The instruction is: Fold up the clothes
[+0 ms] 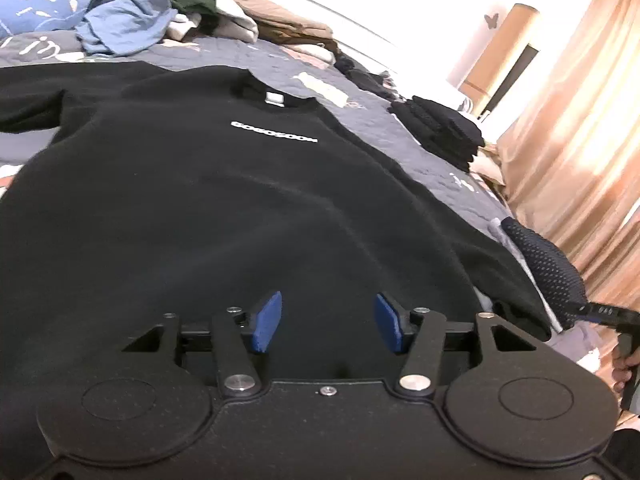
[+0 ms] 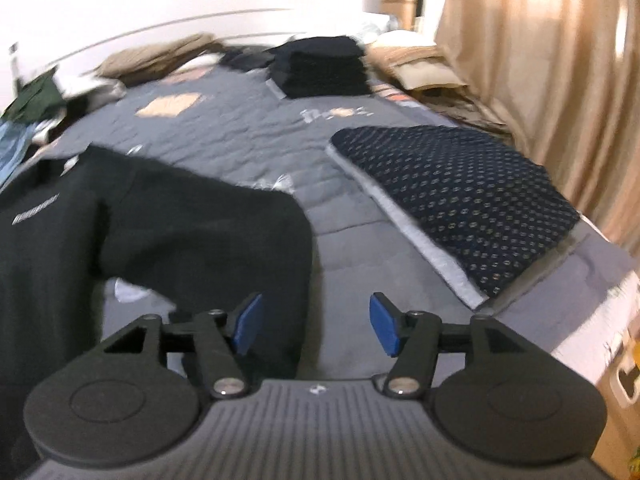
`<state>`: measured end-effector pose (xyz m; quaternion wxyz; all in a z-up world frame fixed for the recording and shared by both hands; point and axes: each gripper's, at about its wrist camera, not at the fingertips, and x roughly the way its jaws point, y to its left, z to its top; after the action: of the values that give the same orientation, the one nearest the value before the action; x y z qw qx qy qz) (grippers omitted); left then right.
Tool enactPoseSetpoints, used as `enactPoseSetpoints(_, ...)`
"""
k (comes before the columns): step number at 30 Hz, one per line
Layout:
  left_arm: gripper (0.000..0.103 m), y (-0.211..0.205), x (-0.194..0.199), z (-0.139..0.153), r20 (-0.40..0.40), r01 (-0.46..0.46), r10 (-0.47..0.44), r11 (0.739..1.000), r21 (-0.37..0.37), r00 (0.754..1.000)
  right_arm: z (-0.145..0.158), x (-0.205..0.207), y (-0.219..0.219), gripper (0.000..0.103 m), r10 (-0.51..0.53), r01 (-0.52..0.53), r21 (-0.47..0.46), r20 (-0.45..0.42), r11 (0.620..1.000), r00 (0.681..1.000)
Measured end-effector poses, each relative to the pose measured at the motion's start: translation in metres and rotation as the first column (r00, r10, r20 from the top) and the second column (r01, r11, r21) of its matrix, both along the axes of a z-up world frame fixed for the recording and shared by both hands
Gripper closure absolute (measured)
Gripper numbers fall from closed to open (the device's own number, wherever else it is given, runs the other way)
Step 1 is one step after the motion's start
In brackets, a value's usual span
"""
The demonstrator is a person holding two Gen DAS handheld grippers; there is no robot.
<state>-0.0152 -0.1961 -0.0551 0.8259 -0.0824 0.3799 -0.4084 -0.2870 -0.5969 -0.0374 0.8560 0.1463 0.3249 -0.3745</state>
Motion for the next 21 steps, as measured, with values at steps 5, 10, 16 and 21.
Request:
enactPoseSetpoints(5, 0.049, -0.019, -0.006, -0.002, -0.004, 0.043, -0.043, 0.999, 0.002, 0.999, -0.015, 0.005, 0.01, 0.039, 0.064, -0.063, 0.032, -0.014, 0.998, 0.998)
enactPoseSetpoints(10, 0.045, -0.035, -0.011, -0.003, -0.012, 0.068, -0.068, 0.998, -0.002, 0.998, -0.031, 0.004, 0.022, 0.037, 0.038, -0.038, -0.015, 0.016, 0.999, 0.999)
enactPoseSetpoints(16, 0.043, -0.043, -0.017, -0.003, -0.005, 0.097, -0.097, 0.995, 0.002, 0.995, -0.054, 0.013, 0.018, 0.035, 0.05, -0.052, -0.032, -0.054, 0.998, 0.997)
enactPoseSetpoints(21, 0.042, -0.045, -0.017, -0.005, -0.01, 0.095, -0.095, 0.995, 0.015, 0.995, -0.059, 0.027, 0.017, 0.035, 0.073, -0.075, -0.042, -0.032, 0.996, 0.997)
